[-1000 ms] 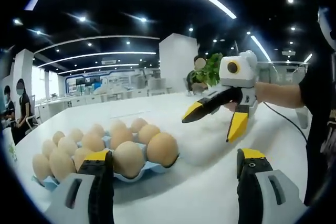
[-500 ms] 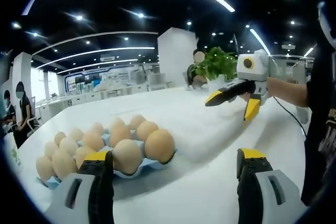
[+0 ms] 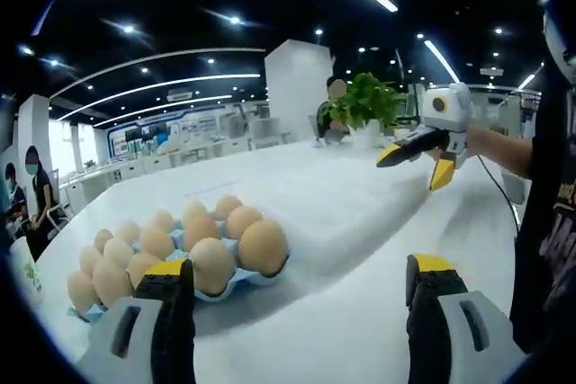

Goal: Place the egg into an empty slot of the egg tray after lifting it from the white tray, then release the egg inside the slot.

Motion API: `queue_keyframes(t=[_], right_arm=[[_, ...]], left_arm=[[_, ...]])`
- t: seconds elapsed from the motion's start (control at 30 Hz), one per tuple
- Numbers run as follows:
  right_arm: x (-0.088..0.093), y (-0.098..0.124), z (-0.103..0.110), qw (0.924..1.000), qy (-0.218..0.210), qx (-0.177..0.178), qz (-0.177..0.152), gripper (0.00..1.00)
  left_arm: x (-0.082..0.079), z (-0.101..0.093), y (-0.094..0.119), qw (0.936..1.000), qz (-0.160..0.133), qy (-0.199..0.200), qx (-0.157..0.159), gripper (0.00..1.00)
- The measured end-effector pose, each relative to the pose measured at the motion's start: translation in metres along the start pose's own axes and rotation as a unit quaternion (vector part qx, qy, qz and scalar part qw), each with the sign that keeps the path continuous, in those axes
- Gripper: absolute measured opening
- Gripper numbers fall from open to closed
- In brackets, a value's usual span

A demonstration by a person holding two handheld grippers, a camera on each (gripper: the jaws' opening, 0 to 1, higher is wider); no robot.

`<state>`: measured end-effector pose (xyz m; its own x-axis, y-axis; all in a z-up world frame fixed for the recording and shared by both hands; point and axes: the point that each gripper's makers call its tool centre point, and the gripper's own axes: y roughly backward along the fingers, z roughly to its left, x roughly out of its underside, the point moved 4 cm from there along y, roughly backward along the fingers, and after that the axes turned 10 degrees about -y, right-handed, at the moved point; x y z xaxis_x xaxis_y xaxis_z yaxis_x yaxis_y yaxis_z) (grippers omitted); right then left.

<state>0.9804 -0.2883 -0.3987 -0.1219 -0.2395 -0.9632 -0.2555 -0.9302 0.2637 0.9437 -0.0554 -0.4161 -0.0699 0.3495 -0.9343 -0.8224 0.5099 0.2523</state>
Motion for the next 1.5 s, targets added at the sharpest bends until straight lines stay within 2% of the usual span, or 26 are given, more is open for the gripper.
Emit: queue_keyframes(t=[0.27, 0.37, 0.47, 0.57, 0.63, 0.7, 0.77, 0.87, 1.0, 1.2, 1.27, 1.33, 1.43, 1.5], right_arm=[[0.013, 0.028, 0.005, 0.9991, -0.002, 0.039, 0.013, 0.68], [0.013, 0.037, 0.008, 0.9987, -0.003, 0.049, 0.009, 0.69], [0.014, 0.044, 0.009, 0.9980, -0.010, 0.062, 0.005, 0.70], [0.013, 0.056, 0.007, 0.9955, -0.027, 0.091, -0.003, 0.71], [0.015, 0.061, 0.009, 0.9932, -0.052, 0.104, 0.007, 0.74], [0.014, 0.064, 0.012, 0.9923, -0.058, 0.109, 0.009, 0.78], [0.014, 0.064, 0.016, 0.9919, -0.059, 0.112, 0.011, 0.80], [0.017, 0.063, 0.024, 0.9903, -0.065, 0.119, 0.030, 0.85], [0.019, 0.063, 0.029, 0.9885, -0.061, 0.128, 0.051, 0.88], [0.011, 0.070, 0.027, 0.9839, -0.069, 0.157, 0.050, 0.92], [0.008, 0.073, 0.025, 0.9818, -0.071, 0.169, 0.050, 0.92], [0.006, 0.076, 0.025, 0.9787, -0.074, 0.182, 0.059, 0.92], [0.006, 0.079, 0.024, 0.9741, -0.072, 0.202, 0.073, 0.94], [0.003, 0.081, 0.023, 0.9714, -0.075, 0.215, 0.068, 0.96]], left_arm=[[-0.008, -0.006, 0.011, 0.9999, 0.009, 0.001, -0.008, 1.00], [-0.007, -0.004, 0.017, 0.9996, 0.025, 0.005, -0.011, 1.00], [-0.009, -0.001, 0.022, 0.9996, 0.024, -0.001, -0.015, 1.00], [-0.012, 0.004, 0.028, 0.9994, 0.026, 0.003, -0.022, 1.00], [-0.012, 0.006, 0.029, 0.9992, 0.029, 0.002, -0.026, 1.00], [-0.013, 0.008, 0.030, 0.9992, 0.030, 0.002, -0.028, 1.00], [-0.012, 0.012, 0.032, 0.9986, 0.042, 0.014, -0.031, 1.00], [-0.012, 0.018, 0.035, 0.9984, 0.042, 0.013, -0.037, 1.00], [-0.012, 0.030, 0.045, 0.9976, 0.046, 0.013, -0.051, 1.00], [-0.007, 0.064, 0.071, 0.9961, 0.050, 0.013, -0.072, 1.00], [-0.006, 0.074, 0.079, 0.9950, 0.051, 0.009, -0.085, 1.00], [-0.001, 0.086, 0.091, 0.9926, 0.066, 0.010, -0.102, 1.00], [0.003, 0.095, 0.102, 0.9908, 0.072, 0.012, -0.114, 1.00], [0.005, 0.099, 0.108, 0.9893, 0.076, 0.012, -0.123, 1.00]])
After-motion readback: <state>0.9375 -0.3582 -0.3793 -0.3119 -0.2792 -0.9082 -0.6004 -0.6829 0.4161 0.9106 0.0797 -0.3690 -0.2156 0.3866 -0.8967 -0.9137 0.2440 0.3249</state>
